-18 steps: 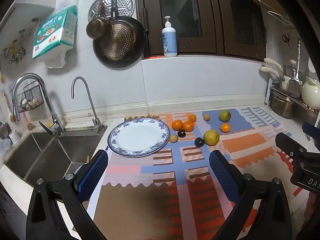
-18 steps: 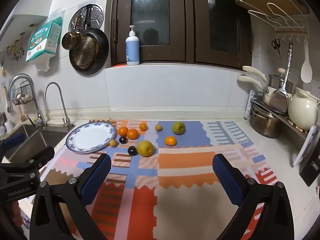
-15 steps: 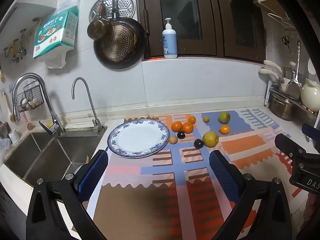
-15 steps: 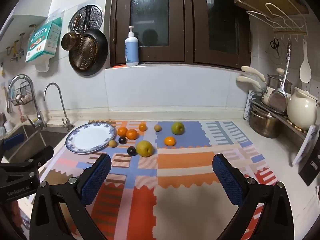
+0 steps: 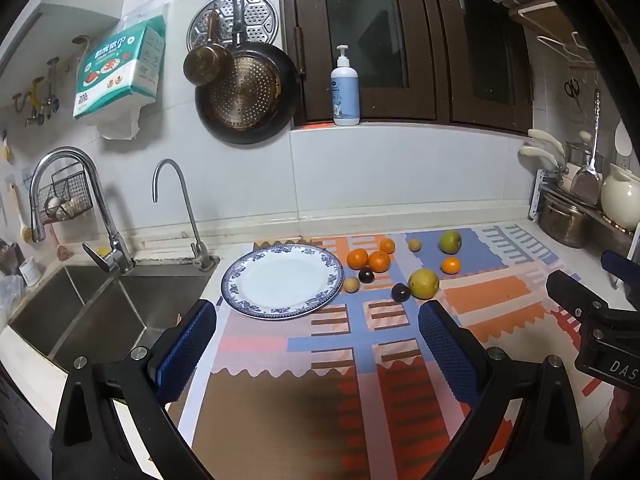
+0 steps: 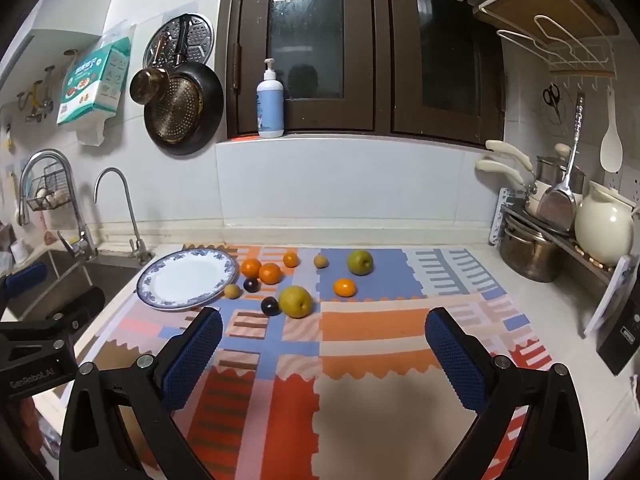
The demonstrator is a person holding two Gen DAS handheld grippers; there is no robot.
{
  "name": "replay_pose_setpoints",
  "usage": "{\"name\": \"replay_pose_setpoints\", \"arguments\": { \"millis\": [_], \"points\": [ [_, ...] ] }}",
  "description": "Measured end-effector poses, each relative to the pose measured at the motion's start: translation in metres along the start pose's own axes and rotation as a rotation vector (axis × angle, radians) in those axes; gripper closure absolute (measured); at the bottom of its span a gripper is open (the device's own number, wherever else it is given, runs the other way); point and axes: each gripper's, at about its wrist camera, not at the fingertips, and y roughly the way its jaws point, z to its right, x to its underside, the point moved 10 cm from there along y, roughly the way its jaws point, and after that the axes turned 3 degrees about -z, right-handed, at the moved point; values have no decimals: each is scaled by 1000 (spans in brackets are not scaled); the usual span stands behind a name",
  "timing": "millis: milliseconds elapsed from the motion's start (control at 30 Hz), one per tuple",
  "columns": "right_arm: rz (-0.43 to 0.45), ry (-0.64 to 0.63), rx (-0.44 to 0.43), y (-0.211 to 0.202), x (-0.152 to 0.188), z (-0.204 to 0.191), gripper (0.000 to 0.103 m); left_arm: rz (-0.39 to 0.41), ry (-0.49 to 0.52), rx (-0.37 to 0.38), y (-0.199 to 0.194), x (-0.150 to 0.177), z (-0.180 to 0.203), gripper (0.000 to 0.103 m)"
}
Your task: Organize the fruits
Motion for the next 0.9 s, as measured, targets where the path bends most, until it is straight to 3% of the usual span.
{"name": "replay_pose_setpoints", "arguments": {
  "millis": [900],
  "points": [
    [27, -4, -1, -11, -5, -11, 1, 27, -3, 16, -5, -2, -8, 0]
  ]
}}
